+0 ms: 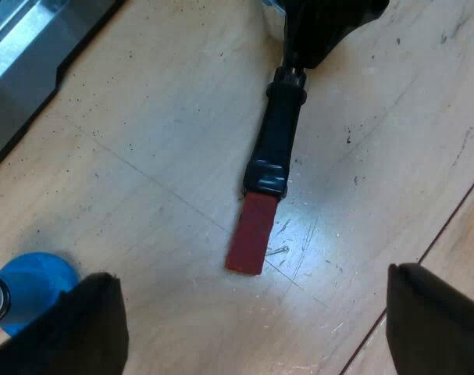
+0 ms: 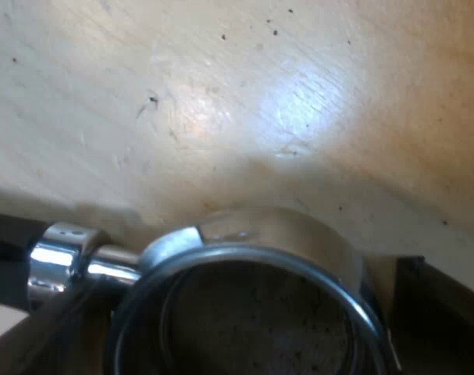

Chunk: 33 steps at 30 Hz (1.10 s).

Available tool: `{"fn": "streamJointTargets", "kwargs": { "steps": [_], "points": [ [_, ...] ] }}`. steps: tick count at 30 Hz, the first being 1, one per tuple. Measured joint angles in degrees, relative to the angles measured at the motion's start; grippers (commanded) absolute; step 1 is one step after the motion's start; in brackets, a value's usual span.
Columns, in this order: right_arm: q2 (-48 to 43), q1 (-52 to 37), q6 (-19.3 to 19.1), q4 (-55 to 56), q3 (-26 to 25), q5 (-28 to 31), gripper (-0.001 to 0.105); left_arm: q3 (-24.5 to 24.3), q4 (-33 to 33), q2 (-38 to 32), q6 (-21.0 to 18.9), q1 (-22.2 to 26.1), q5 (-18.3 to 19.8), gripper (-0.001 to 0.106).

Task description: Put the handle in the coffee machine

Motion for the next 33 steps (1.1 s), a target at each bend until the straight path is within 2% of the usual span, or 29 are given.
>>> {"fn": "streamJointTargets", "kwargs": {
  "steps": [2, 3, 4, 6, 20, 28, 31, 33],
  "points": [
    [0.00, 0.00, 0.00, 0.00, 0.00, 0.00, 0.050, 0.00, 0.00, 0.00, 0.00, 0.00, 0.00, 0.070],
    [0.00, 0.00, 0.00, 0.00, 0.00, -0.24, 0.027, 0.00, 0.00, 0.00, 0.00, 0.00, 0.00, 0.070],
    [0.17, 0.00, 0.00, 0.00, 0.00, -0.45, 0.022, 0.00, 0.00, 0.00, 0.00, 0.00, 0.00, 0.070],
    [0.20, 0.00, -0.31, 0.00, 0.00, -0.60, 0.002, 0.00, 0.00, 0.00, 0.00, 0.00, 0.00, 0.070],
    [-0.71, 0.00, 0.33, 2.43, 0.00, -0.72, 0.000, 0.00, 0.00, 0.00, 0.17, 0.00, 0.00, 0.070],
    [-5.12, 0.00, 1.82, 8.46, 0.98, 0.90, 0.000, 0.00, -2.27, 0.00, 5.46, 0.00, 0.29, 0.070],
    [-7.17, 0.00, 2.38, 9.27, 0.98, 1.95, 0.000, 0.00, -3.64, 0.00, 7.52, 0.00, 2.33, 0.070],
    [-8.85, 0.00, 2.76, 9.91, 0.98, 2.08, 0.000, 0.00, -5.09, 0.00, 9.36, 0.00, 5.78, 0.070]
  ]
}}
